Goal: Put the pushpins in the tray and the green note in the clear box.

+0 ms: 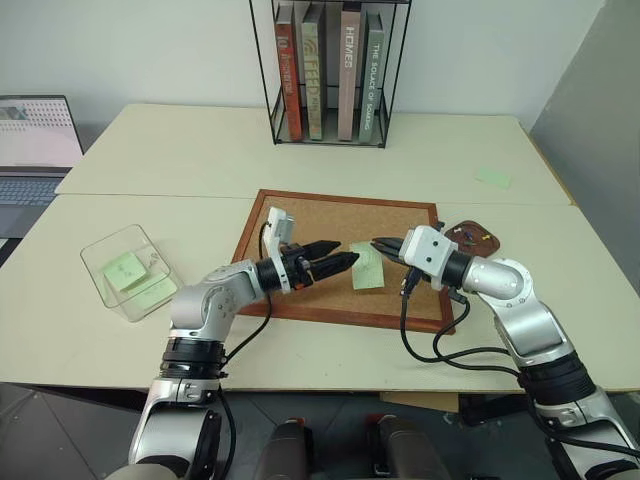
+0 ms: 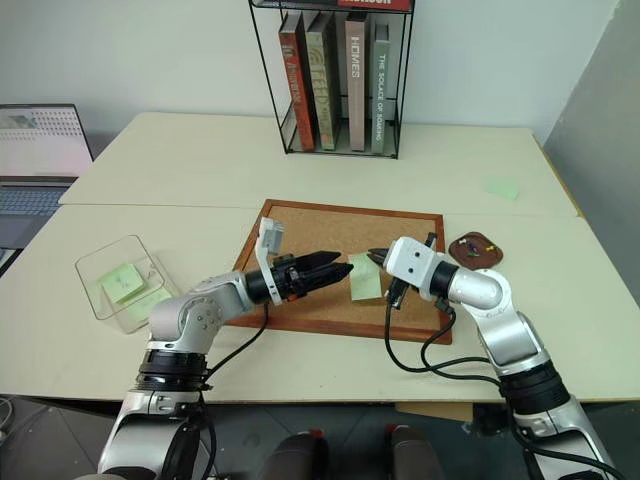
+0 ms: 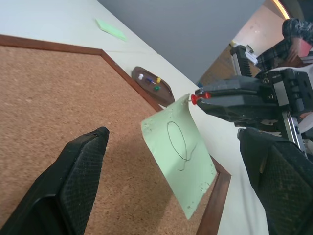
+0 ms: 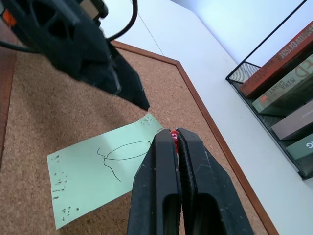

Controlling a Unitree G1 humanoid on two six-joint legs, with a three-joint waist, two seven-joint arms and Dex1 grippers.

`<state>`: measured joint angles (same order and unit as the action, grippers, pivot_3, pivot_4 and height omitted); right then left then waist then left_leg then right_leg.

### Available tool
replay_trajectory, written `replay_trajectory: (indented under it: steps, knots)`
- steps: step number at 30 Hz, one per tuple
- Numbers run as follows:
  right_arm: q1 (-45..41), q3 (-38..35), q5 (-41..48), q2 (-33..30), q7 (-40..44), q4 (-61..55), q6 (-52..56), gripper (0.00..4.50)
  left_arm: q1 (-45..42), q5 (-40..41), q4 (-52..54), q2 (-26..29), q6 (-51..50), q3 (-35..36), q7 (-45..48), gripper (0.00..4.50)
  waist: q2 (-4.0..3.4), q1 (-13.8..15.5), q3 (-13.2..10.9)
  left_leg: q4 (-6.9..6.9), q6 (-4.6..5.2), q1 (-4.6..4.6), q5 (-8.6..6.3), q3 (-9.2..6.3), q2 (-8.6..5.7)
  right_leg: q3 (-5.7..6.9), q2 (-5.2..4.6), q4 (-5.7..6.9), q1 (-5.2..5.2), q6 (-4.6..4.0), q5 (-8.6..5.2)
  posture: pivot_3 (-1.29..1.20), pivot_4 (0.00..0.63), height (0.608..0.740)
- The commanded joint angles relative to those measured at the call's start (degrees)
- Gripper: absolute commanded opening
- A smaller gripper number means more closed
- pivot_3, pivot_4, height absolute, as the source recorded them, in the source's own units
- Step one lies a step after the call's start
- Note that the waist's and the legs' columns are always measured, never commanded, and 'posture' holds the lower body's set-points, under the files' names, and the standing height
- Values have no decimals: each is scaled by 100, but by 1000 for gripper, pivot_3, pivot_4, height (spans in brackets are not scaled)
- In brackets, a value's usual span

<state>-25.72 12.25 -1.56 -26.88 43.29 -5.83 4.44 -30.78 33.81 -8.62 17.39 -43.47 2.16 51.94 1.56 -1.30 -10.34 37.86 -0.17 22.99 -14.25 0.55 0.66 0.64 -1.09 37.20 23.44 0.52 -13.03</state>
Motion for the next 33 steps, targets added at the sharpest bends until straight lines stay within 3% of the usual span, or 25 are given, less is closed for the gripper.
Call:
replay_trajectory:
  steps: [1, 10, 11, 21, 33]
  knots:
    - [-151, -181, 154, 34, -65, -224, 70, 0, -54, -28, 87, -142, 145, -187, 34, 4459, 0, 1, 0, 0, 0, 0, 0, 1, -1, -1, 0, 0, 0, 0, 0, 0, 150, 740]
    - [-183, -165, 200, 82, -72, -304, 188, 0, -322, -269, -389, -508, 557, -334, -30, 4459, 0, 30, 0, 0, 0, 0, 0, 1, -2, 0, 2, 0, 0, 0, 0, 0, 150, 740]
    - [-183, -165, 202, 86, -70, -315, 199, 0, -335, -275, -425, -528, 574, -323, -32, 4103, 0, 34, 0, 0, 0, 0, 0, 1, -1, 0, 2, 0, 0, 0, 0, 0, 150, 740]
    - [-185, -146, 206, 118, -70, -354, 226, 0, -300, -280, -422, -447, 570, -372, 110, 2214, 0, 34, 0, 0, 0, 1, 0, 1, -1, 0, 2, -1, 0, 0, 0, 0, 150, 740]
    - [-240, -199, 297, 208, -130, -357, 298, 0, -315, -415, -496, -418, 706, -441, 87, 141, 0, 35, 0, 0, 0, 1, 0, 1, -1, 0, 2, -1, 0, 0, 0, 0, 150, 740]
